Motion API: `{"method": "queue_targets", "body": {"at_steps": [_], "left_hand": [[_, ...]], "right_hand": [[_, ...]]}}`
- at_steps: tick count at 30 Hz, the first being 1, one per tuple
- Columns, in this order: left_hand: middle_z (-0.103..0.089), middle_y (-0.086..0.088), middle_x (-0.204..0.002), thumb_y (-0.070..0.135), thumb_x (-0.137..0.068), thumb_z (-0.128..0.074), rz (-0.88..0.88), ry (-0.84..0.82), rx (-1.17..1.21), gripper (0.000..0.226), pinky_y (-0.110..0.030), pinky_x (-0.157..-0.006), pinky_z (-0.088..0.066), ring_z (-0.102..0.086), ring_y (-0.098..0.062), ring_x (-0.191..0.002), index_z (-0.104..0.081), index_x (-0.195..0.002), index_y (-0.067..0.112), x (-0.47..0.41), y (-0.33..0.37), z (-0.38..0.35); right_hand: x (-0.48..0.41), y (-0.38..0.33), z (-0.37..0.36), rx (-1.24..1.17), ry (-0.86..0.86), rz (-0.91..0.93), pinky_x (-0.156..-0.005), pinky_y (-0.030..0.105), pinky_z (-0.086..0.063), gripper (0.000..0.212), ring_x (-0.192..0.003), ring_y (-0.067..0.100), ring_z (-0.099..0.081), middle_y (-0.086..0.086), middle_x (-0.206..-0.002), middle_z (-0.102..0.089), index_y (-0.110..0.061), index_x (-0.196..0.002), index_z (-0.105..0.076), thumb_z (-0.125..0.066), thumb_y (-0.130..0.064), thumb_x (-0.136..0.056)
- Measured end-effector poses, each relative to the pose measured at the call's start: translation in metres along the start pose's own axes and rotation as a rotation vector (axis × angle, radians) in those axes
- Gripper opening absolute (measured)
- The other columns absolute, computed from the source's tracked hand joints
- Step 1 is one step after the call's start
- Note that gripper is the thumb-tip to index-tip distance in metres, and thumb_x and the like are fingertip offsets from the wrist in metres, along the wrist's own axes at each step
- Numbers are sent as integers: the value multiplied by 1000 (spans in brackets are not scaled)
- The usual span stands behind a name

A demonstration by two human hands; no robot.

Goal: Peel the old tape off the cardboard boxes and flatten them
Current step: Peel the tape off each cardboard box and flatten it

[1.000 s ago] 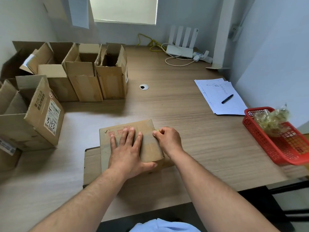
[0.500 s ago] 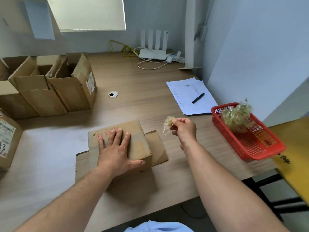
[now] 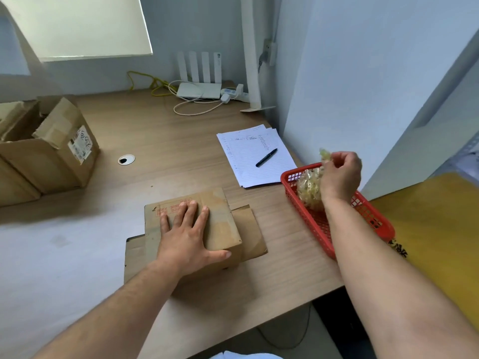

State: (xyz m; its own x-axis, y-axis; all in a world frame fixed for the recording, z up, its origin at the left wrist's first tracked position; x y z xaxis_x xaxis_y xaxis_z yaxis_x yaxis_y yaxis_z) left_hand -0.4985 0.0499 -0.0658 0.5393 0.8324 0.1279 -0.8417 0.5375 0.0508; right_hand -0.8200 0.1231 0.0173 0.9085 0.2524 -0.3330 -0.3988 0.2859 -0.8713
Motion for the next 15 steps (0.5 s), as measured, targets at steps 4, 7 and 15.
{"method": "queue_targets", "body": {"at_steps": [4, 7, 15], "left_hand": [[13, 2, -160, 98, -49, -23, 8, -2, -6, 126, -54, -114, 10, 21, -19, -145, 4, -153, 30, -6, 10, 2], [12, 2, -161, 98, -49, -22, 14, 3, -2, 127, -54, -115, 11, 21, -18, -145, 4, -153, 30, -9, 13, 2], [13, 3, -160, 98, -49, -23, 17, -9, 2, 127, -54, -115, 10, 22, -17, -144, 5, -153, 31, -10, 14, 3]], "right_hand": [[-25, 26, 3, 291, -76, 84, -83, 33, -39, 17, -105, 32, -51, 13, -108, -61, -8, -98, -63, -51, -3, -86], [-23, 48, -4, 507, -267, 103, -87, 38, -40, 29, -110, 33, -45, 10, -115, -61, -17, -101, -69, -44, -7, -89], [-16, 50, -9, 348, -330, -41, -89, 41, -46, 15, -90, 25, -55, 9, -105, -66, -18, -94, -59, -48, -27, -90]]}}
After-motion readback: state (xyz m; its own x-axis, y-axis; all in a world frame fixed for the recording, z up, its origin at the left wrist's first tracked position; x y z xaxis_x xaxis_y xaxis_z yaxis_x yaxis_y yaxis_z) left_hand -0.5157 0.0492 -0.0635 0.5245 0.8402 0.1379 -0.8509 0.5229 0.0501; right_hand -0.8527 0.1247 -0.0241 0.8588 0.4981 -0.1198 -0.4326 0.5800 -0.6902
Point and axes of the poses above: each hand's wrist, its own x-axis away from the middle knuckle, its own z-axis out of the back of the hand, y = z × x, the point moved 3 cm from there along -x, towards the middle knuckle
